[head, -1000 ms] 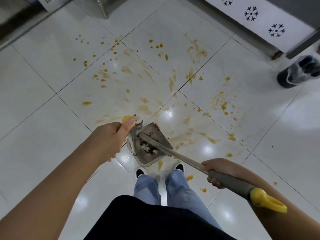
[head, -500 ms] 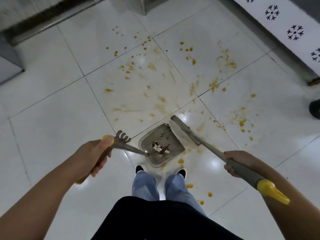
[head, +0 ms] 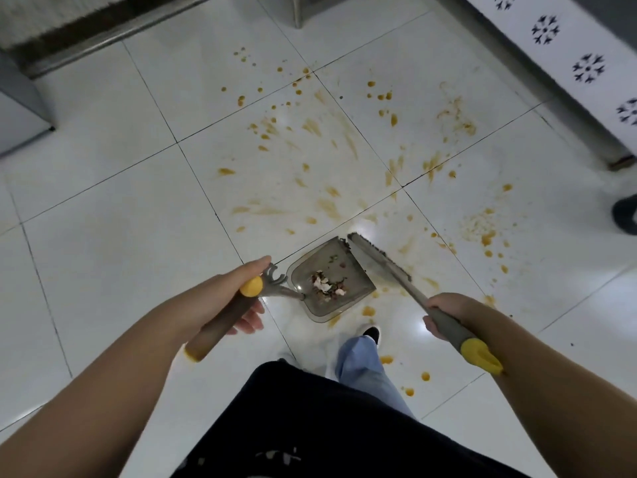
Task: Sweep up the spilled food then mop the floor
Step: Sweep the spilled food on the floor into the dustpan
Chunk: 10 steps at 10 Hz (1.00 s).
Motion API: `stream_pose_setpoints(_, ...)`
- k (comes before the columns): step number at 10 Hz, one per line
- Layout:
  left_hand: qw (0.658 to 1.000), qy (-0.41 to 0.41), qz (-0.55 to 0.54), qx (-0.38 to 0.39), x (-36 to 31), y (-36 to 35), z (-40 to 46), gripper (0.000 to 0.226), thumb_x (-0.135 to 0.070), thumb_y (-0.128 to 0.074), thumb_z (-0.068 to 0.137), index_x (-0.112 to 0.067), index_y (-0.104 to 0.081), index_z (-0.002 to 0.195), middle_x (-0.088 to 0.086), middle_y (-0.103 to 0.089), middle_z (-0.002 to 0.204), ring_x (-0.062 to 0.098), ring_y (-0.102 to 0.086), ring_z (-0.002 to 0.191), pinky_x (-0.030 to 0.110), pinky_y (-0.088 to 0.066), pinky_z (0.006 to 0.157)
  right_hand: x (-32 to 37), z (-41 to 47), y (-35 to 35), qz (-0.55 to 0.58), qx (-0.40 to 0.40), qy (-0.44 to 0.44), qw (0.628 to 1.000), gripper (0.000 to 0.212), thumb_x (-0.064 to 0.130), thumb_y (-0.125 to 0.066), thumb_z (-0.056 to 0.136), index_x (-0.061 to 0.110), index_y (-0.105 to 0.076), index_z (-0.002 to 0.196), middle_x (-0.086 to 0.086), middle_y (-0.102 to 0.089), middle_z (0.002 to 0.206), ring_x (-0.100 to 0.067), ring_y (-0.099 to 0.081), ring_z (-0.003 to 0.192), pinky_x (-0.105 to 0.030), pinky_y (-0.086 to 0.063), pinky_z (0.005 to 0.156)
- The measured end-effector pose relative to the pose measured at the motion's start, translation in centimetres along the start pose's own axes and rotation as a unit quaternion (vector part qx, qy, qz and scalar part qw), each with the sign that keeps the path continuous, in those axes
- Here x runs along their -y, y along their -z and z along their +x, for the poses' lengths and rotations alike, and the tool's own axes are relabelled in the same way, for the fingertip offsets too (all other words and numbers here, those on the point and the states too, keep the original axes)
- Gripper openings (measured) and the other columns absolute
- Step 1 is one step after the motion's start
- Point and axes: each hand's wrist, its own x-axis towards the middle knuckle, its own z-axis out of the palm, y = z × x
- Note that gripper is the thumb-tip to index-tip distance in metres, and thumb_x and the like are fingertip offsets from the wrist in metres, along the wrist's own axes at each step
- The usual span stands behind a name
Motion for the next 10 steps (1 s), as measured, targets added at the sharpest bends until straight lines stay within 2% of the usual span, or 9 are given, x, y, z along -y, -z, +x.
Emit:
stream_pose_setpoints(1, 0.997, 0.0, -0.077, -0.005, 0.3, -0.2, 0.6, 0.072, -0.079, -0.058, 0.051, -0.008, -0.059, 0.062, 0.009, -0.058, 0.049, 0.018, -0.049, 0.037, 0.022, -0.043, 0.046, -1.6, -1.4, -2.2, 0.012, -0.021, 0.002, 1.0, 0.027, 0.007, -0.049, 0.094, 0.006, -0.043, 0.067, -0.006, -0.043, 0.026, -0.016, -0.044, 0.022, -0.014, -0.038, 0.031)
stream_pose_setpoints(2, 0.983, -0.069, -0.157, -0.071, 2.0, -0.9, 1.9, 0.052, -0.061, -0.051, 0.081, -0.012, -0.05, 0.064, 0.001, -0.05, 0.043, 0.012, -0.037, 0.031, 0.016, -0.029, 0.035, -4.5, -2.2, -4.7, -0.014, -0.048, 0.024, 0.998, 0.029, 0.008, -0.054, 0.092, -0.003, -0.049, 0.065, -0.014, -0.049, 0.043, -0.024, -0.046, 0.041, -0.029, -0.039, 0.045)
stream_pose_setpoints(3, 0.967, -0.101, -0.194, -0.13, 5.0, 0.4, 2.3, 0.049, -0.052, -0.043, 0.088, -0.01, -0.05, 0.062, 0.001, -0.05, 0.042, 0.012, -0.037, 0.031, 0.017, -0.027, 0.034, -6.3, -2.9, -5.3, 0.0, -0.075, 0.041, 0.996, 0.028, 0.008, -0.055, 0.091, -0.004, -0.049, 0.067, -0.014, -0.047, 0.051, -0.025, -0.044, 0.046, -0.031, -0.039, 0.046)
stream_pose_setpoints(4, 0.951, -0.095, -0.244, -0.163, 8.6, 2.8, 1.1, 0.052, -0.051, -0.038, 0.089, -0.008, -0.049, 0.062, 0.002, -0.049, 0.039, 0.012, -0.037, 0.027, 0.013, -0.027, 0.031, -6.8, -3.9, -4.5, 0.061, -0.078, 0.049, 0.994, 0.014, 0.006, -0.053, 0.093, -0.006, -0.05, 0.086, -0.014, -0.046, 0.058, -0.024, -0.043, 0.048, -0.02, -0.042, 0.034)
stream_pose_setpoints(5, 0.944, -0.126, -0.248, -0.176, 11.1, 4.4, -0.5, 0.062, -0.065, -0.038, 0.081, -0.01, -0.051, 0.058, 0.003, -0.049, 0.04, 0.012, -0.037, 0.027, 0.016, -0.03, 0.033, -7.4, -4.2, -4.3, 0.079, -0.085, 0.057, 0.992, 0.013, 0.004, -0.052, 0.093, -0.007, -0.048, 0.099, -0.014, -0.045, 0.062, -0.023, -0.042, 0.049, -0.019, -0.042, 0.031)
stream_pose_setpoints(6, 0.945, -0.168, -0.191, -0.204, 12.6, 5.0, -1.9, 0.075, -0.084, -0.038, 0.053, -0.011, -0.053, 0.048, 0.005, -0.05, 0.043, 0.015, -0.041, 0.034, 0.026, -0.034, 0.044, -7.6, -4.6, -5.0, 0.069, -0.09, 0.052, 0.992, 0.011, 0.006, -0.05, 0.093, -0.002, -0.05, 0.087, -0.013, -0.045, 0.063, -0.021, -0.043, 0.05, -0.016, -0.041, 0.031)
stream_pose_setpoints(7, 0.938, -0.217, -0.138, -0.234, 15.1, 3.9, -2.1, 0.073, -0.084, -0.034, 0.054, -0.014, -0.053, 0.044, 0.003, -0.05, 0.041, 0.016, -0.043, 0.038, 0.028, -0.036, 0.048, -8.1, -4.5, -5.6, 0.07, -0.095, 0.054, 0.991, 0.025, 0.008, -0.046, 0.095, 0.004, -0.043, 0.07, -0.009, -0.045, 0.065, -0.018, -0.043, 0.053, -0.012, -0.039, 0.03)
stream_pose_setpoints(8, 0.927, -0.264, -0.11, -0.243, 18.7, 1.5, -1.1, 0.067, -0.076, -0.028, 0.064, -0.016, -0.05, 0.042, 0.002, -0.048, 0.039, 0.013, -0.041, 0.037, 0.028, -0.036, 0.05, -9.2, -3.9, -6.1, 0.136, -0.072, 0.026, 0.988, 0.024, 0.008, -0.044, 0.097, 0.004, -0.04, 0.073, -0.012, -0.04, 0.068, -0.019, -0.04, 0.056, -0.014, -0.041, 0.031)
stream_pose_setpoints(10, 0.93, -0.247, -0.157, -0.222, 22.7, -1.7, 3.4, 0.064, -0.066, -0.029, 0.067, -0.007, -0.047, 0.052, 0.0, -0.048, 0.041, 0.016, -0.043, 0.046, 0.031, -0.037, 0.054, -11.6, -4.6, -7.4, 0.139, -0.043, -0.024, 0.989, 0.02, 0.009, -0.043, 0.098, 0.002, -0.041, 0.079, -0.015, -0.041, 0.066, -0.022, -0.045, 0.042, -0.018, -0.042, 0.03)
